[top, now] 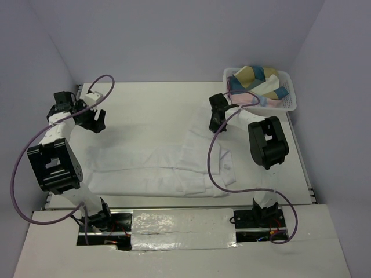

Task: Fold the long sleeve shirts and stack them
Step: Fold the shirt

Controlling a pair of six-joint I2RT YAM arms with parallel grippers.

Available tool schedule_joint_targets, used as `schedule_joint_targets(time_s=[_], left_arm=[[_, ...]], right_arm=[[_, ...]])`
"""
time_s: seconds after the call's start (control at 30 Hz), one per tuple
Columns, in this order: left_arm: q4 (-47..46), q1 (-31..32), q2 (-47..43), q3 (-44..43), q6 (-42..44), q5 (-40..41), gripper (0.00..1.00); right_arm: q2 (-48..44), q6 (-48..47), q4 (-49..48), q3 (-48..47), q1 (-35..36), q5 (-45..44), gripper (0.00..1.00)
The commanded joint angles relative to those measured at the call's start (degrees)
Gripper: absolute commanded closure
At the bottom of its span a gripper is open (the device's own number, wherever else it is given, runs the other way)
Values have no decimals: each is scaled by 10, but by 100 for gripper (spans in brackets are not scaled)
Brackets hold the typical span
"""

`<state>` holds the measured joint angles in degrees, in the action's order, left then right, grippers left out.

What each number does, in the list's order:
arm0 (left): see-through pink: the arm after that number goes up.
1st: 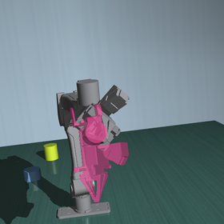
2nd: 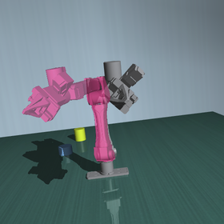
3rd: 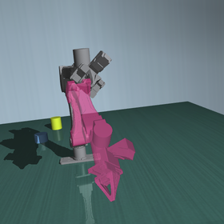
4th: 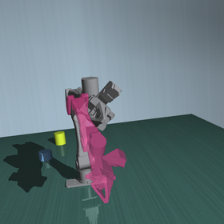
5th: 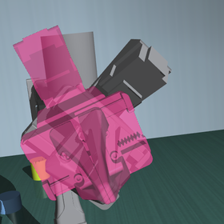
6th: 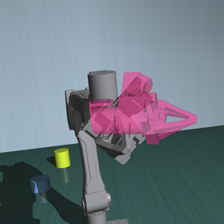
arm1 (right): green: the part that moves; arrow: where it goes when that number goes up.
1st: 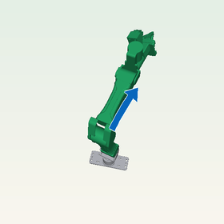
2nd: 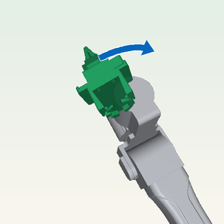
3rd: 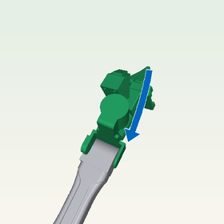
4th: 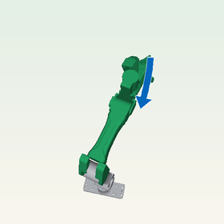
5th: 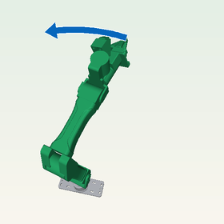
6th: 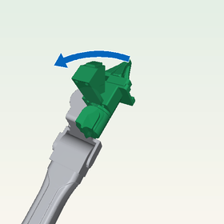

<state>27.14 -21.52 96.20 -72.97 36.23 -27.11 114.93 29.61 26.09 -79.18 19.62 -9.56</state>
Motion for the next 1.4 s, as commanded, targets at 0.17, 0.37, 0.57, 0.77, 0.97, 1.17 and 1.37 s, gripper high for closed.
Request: schedule_joint_targets(time_s=[0.17, 0.37, 0.57, 0.77, 0.97, 1.17, 1.37], left_arm=[[12, 102, -51, -24, -35, -73, 15], [-15, 261, 6, -60, -143, -82, 16], [-86, 351, 148, -154, -253, -82, 15], [-74, 405, 219, -219, -307, -98, 13], [-86, 444, 212, -211, -281, -81, 12], [-83, 496, 224, -176, -239, -29, 13], [-96, 503, 240, -176, -246, 17, 13]], right_arm=[[-82, -102, -12, 2, 44, -30, 100], [-182, -97, -77, 98, 70, 27, 100], [-268, -83, -115, 186, 86, 82, 100], [-313, -51, -144, 260, 128, 131, 100], [-330, -15, -179, 330, 170, 168, 93], [-385, -49, -120, 305, 167, 188, 33], [-451, -13, -125, 317, 55, 261, 31]])
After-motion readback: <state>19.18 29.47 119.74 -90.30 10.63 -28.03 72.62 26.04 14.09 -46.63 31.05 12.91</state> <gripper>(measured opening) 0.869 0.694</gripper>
